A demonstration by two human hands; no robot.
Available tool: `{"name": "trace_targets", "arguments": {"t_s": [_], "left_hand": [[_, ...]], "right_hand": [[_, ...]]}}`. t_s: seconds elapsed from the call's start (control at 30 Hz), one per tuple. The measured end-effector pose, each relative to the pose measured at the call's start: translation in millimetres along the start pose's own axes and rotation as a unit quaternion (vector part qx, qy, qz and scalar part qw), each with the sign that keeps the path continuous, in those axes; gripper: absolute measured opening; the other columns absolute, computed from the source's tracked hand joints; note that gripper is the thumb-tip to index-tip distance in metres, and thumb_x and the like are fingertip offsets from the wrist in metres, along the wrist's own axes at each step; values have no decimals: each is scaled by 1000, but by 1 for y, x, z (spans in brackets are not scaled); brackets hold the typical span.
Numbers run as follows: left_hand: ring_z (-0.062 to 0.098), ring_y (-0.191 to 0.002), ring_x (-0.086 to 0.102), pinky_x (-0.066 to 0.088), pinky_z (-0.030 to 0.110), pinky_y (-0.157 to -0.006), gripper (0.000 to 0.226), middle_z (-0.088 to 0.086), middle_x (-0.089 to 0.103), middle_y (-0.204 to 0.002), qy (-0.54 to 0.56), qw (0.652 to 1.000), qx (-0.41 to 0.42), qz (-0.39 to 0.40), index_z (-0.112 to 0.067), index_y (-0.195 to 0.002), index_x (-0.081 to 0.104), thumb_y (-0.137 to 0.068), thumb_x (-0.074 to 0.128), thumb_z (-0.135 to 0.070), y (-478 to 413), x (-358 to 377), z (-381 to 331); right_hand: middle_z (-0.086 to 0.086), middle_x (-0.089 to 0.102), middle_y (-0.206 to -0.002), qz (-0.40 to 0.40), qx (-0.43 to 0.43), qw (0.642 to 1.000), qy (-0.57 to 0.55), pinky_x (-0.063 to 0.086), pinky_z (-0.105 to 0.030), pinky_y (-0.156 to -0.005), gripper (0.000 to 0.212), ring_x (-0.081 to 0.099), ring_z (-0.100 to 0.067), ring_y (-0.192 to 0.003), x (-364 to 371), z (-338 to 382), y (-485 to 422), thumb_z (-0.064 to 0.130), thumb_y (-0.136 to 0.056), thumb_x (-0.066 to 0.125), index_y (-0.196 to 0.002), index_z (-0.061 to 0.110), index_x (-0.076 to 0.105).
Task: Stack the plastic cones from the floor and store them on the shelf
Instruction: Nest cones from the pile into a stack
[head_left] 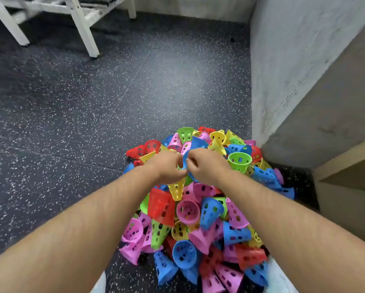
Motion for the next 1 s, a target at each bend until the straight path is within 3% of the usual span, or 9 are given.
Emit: {"name": "trace_targets", "arguments": {"t_s": [0.1, 0.17, 0.23, 0.4, 0.5, 0.63, 0.77, 0.9, 1.0], "left_hand": [[30, -108, 60, 52, 38, -88, 36, 6, 71, -108, -62, 997, 12, 38, -19, -99, 69, -87, 57, -51, 11, 11, -5], [30, -118, 54, 49, 37, -95, 33, 4, 69, -119, -113, 992, 2, 61, -21, -116, 68, -94, 59, -43, 17, 21, -4], [29, -121, 52, 47, 36, -94, 29, 3, 69, -121, -129, 990, 0, 56, -22, -123, 67, -98, 58, -35, 20, 24, -3], [25, -110, 59, 52, 38, -87, 16, 0, 70, -110, -72, 997, -2, 21, -23, -109, 70, -99, 58, -21, 38, 17, -2], [23, -103, 61, 51, 37, -86, 11, -3, 63, -104, -14, 1000, 13, 2, -22, -104, 68, -99, 61, -16, 54, 7, -12], [25, -102, 61, 47, 33, -85, 7, -2, 61, -102, 62, 997, 20, -47, -16, -103, 70, -100, 63, -17, 84, -10, -30], [24, -104, 60, 50, 36, -94, 10, -2, 47, -115, 122, 989, -40, -72, -22, -107, 65, -97, 64, -20, 114, -16, -32], [24, -110, 58, 47, 31, -97, 43, 6, 45, -130, 170, 975, -83, -118, -17, -130, 56, -89, 70, -16, 150, -10, -23], [24, -119, 55, 42, 27, -100, 65, 12, 48, -137, 226, 957, -113, -145, -13, -145, 45, -87, 73, -17, 172, 2, -7]], "right_hand": [[-3, 65, -98, 5, -11, 1000, -1, 51, -41, -73, 19, 62, -32, -92, 0, 7, 20, 31, -94, 47, -96, 19, 61], [-1, 62, -103, 33, -26, 999, 24, 52, -43, -76, 19, 62, -31, -95, 9, 13, 35, 31, -95, 46, -102, 21, 61], [-1, 59, -108, 43, -16, 999, 17, 52, -42, -79, 20, 61, -29, -98, 14, 9, 43, 29, -96, 46, -108, 22, 61], [-4, 51, -121, 50, -3, 999, 3, 49, -41, -79, 30, 59, -31, -103, 24, 8, 63, 26, -99, 47, -128, 21, 50], [-5, 44, -131, 17, 19, 997, -69, 45, -39, -80, 43, 56, -32, -108, 20, 10, 72, 30, -100, 51, -141, 24, 41], [-4, 47, -125, 6, 39, 988, -149, 47, -43, -95, 29, 56, -28, -112, 19, 16, 88, 32, -101, 54, -127, 19, 58], [-8, 56, -117, -22, 34, 982, -185, 46, -36, -92, 24, 58, -26, -106, 6, 22, 103, 27, -101, 55, -120, 19, 67], [-7, 68, -110, -40, -9, 975, -216, 48, -34, -89, 21, 62, -24, -103, 2, 48, 103, 20, -97, 60, -113, 18, 73], [-8, 64, -105, -32, -36, 978, -203, 46, -34, -86, 18, 61, -25, -99, 17, 69, 103, 25, -97, 61, -109, 19, 73]]}}
Point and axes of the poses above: each hand's wrist, its own y-axis away from the middle knuckle, its own x-axis out of the palm, z = x × y, the point moved 10 cm from there along -y, towards the middle knuckle
